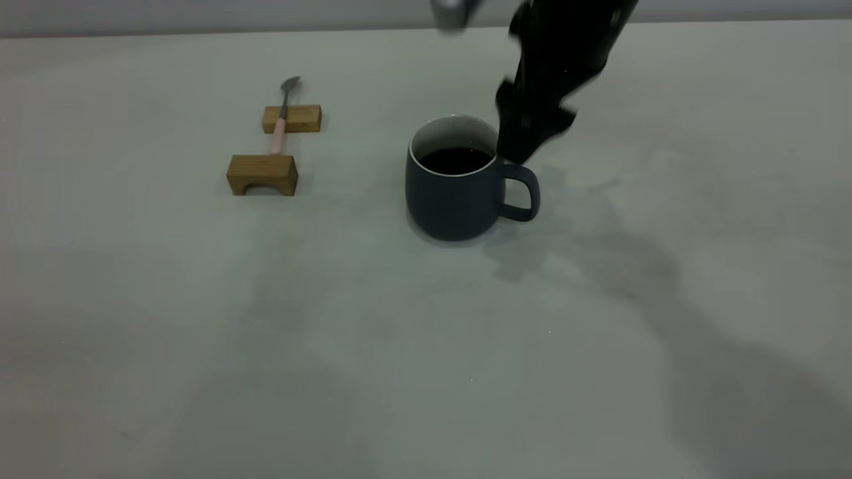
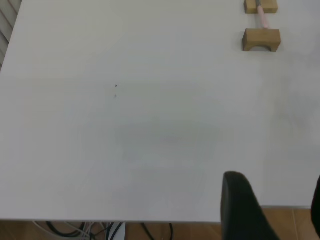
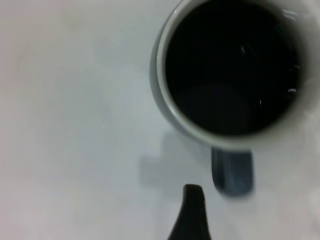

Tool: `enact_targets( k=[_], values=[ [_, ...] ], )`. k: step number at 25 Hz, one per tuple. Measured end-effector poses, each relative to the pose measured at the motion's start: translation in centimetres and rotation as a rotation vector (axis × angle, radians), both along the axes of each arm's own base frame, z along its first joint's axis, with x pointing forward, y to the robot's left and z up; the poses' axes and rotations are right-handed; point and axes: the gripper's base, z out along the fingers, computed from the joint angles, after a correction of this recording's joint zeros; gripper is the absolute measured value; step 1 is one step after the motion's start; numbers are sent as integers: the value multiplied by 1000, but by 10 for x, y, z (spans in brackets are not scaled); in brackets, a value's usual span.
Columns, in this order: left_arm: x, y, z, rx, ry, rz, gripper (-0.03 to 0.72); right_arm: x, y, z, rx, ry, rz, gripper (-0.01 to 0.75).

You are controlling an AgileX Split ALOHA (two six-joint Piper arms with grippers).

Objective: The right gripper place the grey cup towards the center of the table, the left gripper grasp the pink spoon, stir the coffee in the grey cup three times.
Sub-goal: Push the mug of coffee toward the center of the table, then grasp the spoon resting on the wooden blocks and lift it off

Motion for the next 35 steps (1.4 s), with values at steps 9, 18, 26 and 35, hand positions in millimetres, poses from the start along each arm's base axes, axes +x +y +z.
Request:
enact_targets(
  k=[9,18,26,35],
  values=[
    [0,0,0,0,0,0,419,-59,-40,161,-26,1,-241,720],
    [0,0,0,0,0,0,419,-144,-81,236,36,-18,-393,718],
    [0,0,0,0,0,0,419,-269,-136,240,188,-102,-483,717],
    [0,0,0,0,0,0,419,-372,-187,183,346,-319,-668,705]
  ],
)
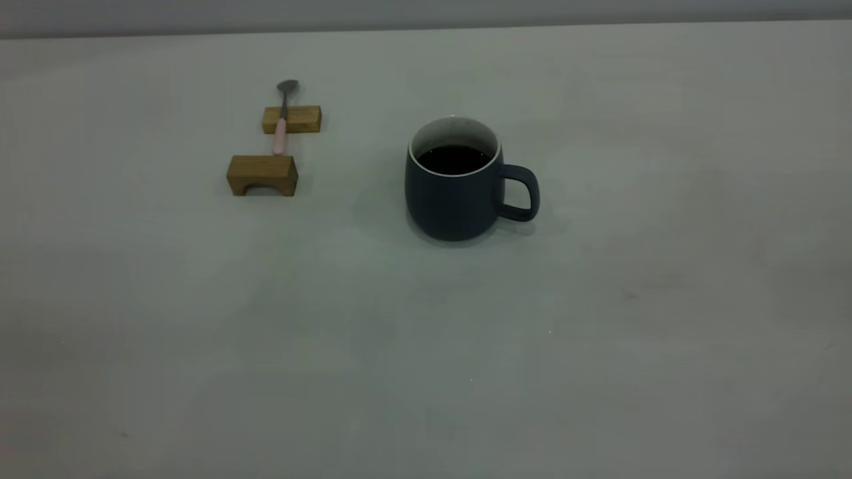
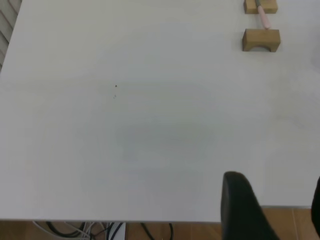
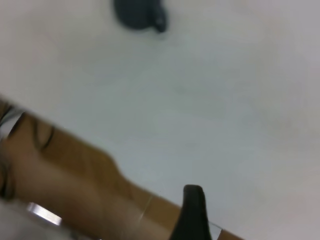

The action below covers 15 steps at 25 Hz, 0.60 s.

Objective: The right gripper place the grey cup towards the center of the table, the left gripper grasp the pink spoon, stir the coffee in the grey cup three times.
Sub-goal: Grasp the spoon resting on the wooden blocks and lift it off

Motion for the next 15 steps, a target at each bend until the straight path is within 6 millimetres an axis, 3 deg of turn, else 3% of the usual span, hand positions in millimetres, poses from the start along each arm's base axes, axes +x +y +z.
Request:
enact_targets(
  k=[7,15],
  values=[
    [0,0,0,0,0,0,419,-20,-3,-19,28,-86,-192,694],
    [0,0,0,0,0,0,419,-16,-2,-39,56,-147,-225,685]
  ],
)
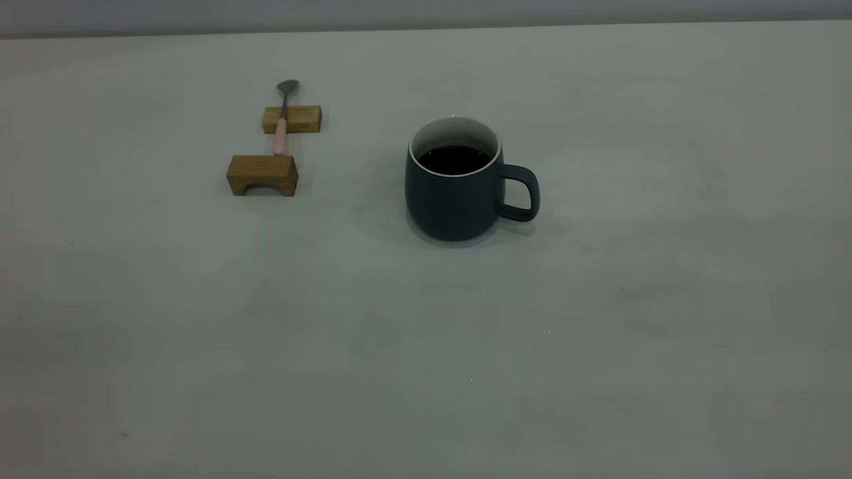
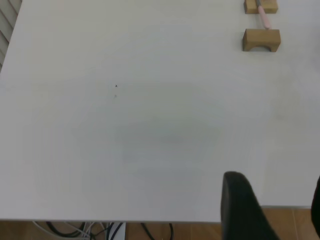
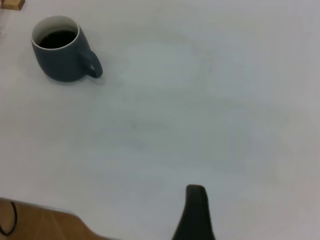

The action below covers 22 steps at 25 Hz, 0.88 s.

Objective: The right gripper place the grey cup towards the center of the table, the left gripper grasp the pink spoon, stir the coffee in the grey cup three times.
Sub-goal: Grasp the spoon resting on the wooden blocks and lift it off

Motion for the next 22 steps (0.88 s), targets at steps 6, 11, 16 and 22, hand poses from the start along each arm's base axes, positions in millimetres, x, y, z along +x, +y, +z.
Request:
enact_targets(
  k=[6,11,16,22],
  values=[
    [0,0,0,0,0,0,419,0,0,0,1,-5,0,668],
    [0,0,0,0,0,0,419,0,0,0,1,-5,0,596],
    [0,0,0,0,0,0,419,0,0,0,1,-5,0,476],
    [0,0,0,0,0,0,419,0,0,0,2,-6,0,346]
  ],
)
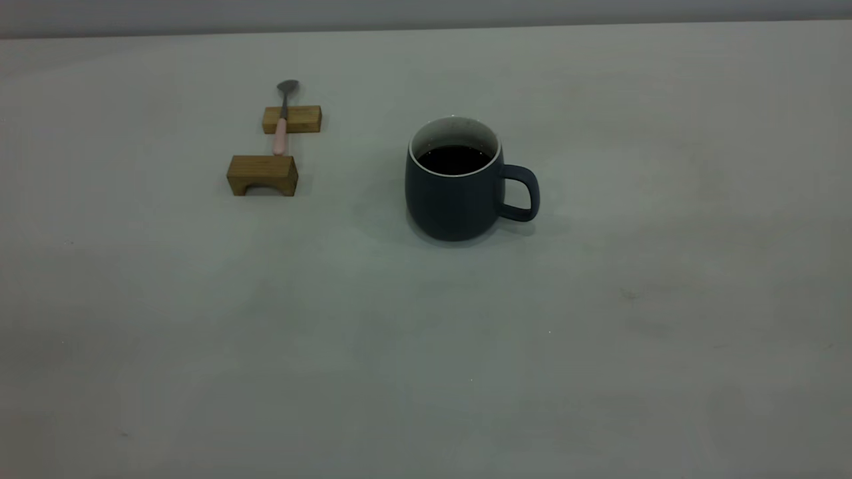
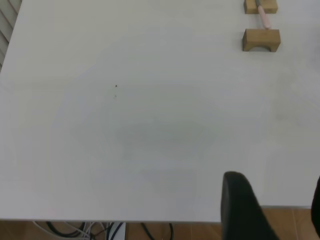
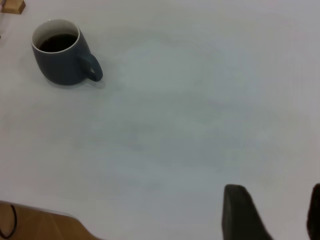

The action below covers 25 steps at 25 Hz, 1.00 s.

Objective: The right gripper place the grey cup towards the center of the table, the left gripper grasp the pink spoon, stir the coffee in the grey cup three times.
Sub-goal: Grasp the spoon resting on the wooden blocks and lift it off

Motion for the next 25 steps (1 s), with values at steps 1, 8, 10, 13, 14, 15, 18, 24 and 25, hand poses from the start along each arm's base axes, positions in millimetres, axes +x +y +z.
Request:
enact_targets(
  k=[1,8,10,13,14,15,18,24,25],
  values=[
    [0,0,0,0,0,0,419,0,0,0,0,0,0,326],
    [0,0,0,-8,-1,11,419,0,0,0,0,0,0,221],
    [2,2,1,-26,7,45,419,0,0,0,0,0,0,216],
    [16,4,8,-53,45,97,421,0,0,0,1,0,0,215],
    [24,4,12,-56,47,103,424,0,0,0,2,0,0,215],
    [35,4,17,-55,59,103,431,0,0,0,2,0,0,215],
    [76,4,31,-58,112,96,468,0,0,0,2,0,0,217],
    [184,3,44,-59,205,63,564,0,0,0,2,0,0,225],
    [203,2,42,-60,214,52,579,0,0,0,3,0,-1,226]
  ],
)
